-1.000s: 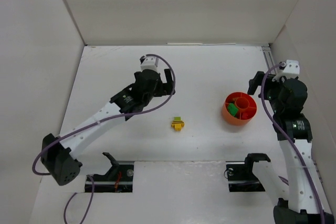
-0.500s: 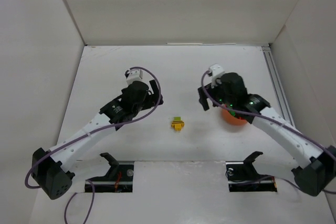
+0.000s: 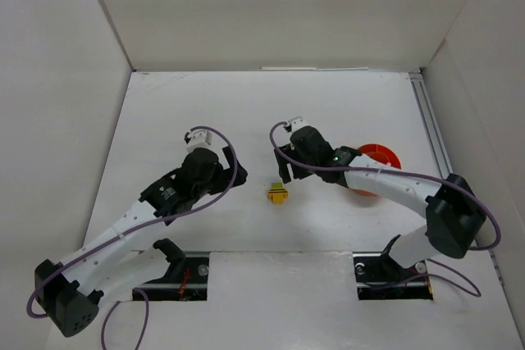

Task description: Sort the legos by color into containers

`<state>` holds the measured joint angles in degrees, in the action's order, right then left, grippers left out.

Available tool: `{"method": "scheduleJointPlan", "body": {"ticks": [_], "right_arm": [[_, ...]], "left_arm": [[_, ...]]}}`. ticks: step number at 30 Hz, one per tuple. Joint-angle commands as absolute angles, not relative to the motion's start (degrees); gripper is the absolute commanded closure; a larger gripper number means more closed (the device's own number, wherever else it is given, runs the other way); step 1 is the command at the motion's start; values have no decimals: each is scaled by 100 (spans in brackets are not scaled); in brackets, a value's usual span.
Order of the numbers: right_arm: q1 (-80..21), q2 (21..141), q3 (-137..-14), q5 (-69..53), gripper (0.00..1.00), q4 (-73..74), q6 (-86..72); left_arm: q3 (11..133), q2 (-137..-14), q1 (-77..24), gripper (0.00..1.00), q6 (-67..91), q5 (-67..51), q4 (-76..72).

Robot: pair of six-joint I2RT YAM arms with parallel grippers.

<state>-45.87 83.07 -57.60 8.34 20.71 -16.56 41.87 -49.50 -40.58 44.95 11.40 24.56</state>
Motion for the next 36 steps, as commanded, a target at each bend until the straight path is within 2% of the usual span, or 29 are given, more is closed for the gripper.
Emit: {"method": "scheduleJointPlan", "body": {"ticks": [1,11,16,19,23,26,27,34,36], "right_arm": [[-4904,8639,-6213,1169,19,1503,-2355],[-5045,9851,-6715,1406,31,1854,-3041],[-5150,10124,-6838,1345,32,2153,-3164],[-5150,10230,-6838,1284,38,2153,-3164],[-5203,10362,-6952,1143,39,2214,-3164],[-5203,10415,-6952,1143,45,2268,-3164],[-5203,10415,-6952,1143,52,2268,-3164],[-5203,10038,-6952,1371,75,2153,-3164],[-5203,9783,-6952,1432,77,2014,-3050]], "left_arm": [[4044,-4641,-4034,0,4693,923,2584],[3806,-4026,-4034,0,4799,659,2602],[3806,-3841,-4034,0,4852,606,2733],[3806,-3718,-4034,0,4852,606,2733],[3806,-3665,-4034,0,4852,659,2733],[3806,-3665,-4034,0,4852,659,2733],[3806,-3665,-4034,0,4852,659,2733],[3806,-3665,-4034,0,4852,659,2733],[3806,-3665,-4034,0,4799,502,2663]]}}
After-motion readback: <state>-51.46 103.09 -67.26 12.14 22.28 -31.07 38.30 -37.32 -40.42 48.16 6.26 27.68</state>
